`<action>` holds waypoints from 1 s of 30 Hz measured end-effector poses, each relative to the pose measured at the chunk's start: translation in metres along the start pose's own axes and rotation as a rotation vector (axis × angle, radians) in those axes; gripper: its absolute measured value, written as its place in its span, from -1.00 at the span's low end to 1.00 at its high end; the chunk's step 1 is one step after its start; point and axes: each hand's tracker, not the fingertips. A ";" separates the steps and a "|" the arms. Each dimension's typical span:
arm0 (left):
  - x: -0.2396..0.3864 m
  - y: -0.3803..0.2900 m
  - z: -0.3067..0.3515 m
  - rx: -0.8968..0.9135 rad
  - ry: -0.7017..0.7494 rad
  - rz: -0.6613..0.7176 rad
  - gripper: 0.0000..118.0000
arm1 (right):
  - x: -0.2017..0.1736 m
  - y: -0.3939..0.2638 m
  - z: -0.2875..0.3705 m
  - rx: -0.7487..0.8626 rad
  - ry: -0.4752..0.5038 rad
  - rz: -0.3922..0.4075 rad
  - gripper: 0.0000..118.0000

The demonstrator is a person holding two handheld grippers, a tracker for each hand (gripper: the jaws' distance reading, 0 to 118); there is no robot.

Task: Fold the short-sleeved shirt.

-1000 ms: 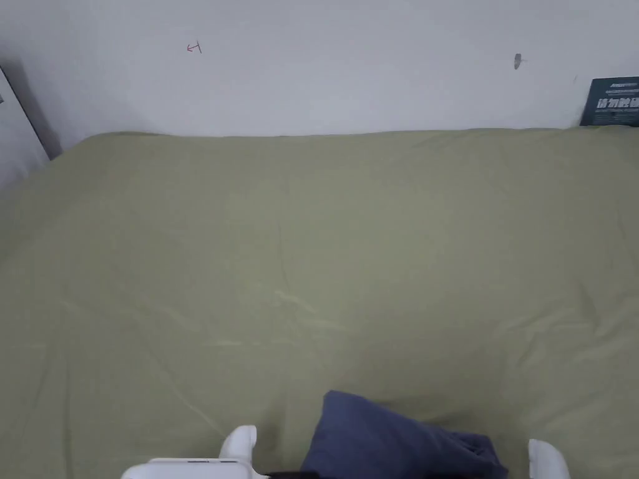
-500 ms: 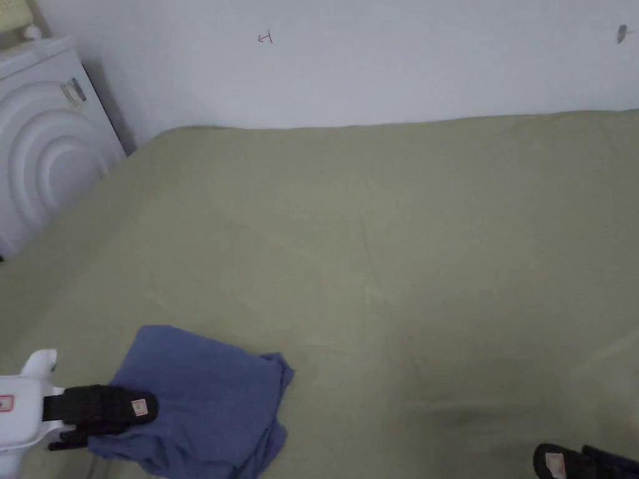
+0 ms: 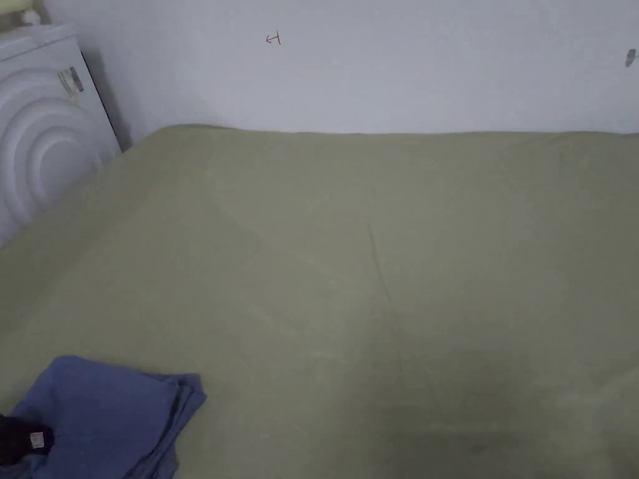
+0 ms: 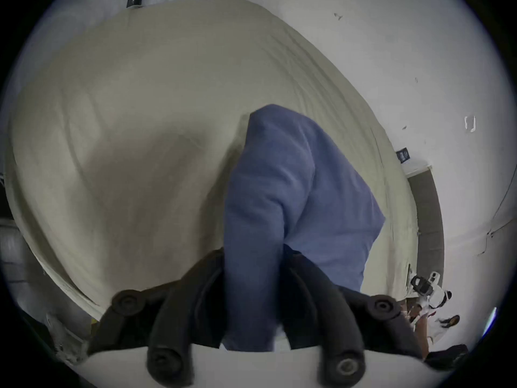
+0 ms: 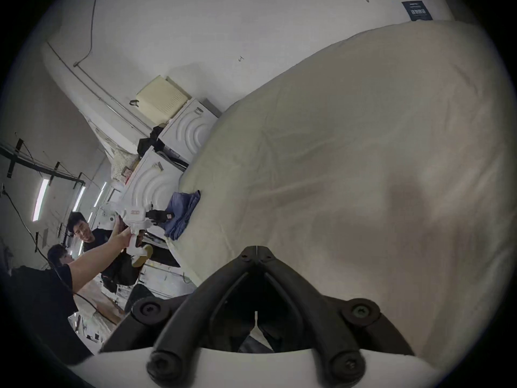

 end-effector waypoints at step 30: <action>0.489 -0.292 0.066 0.747 -0.031 -0.640 -1.00 | -0.108 0.009 0.220 0.541 -0.446 0.419 -0.99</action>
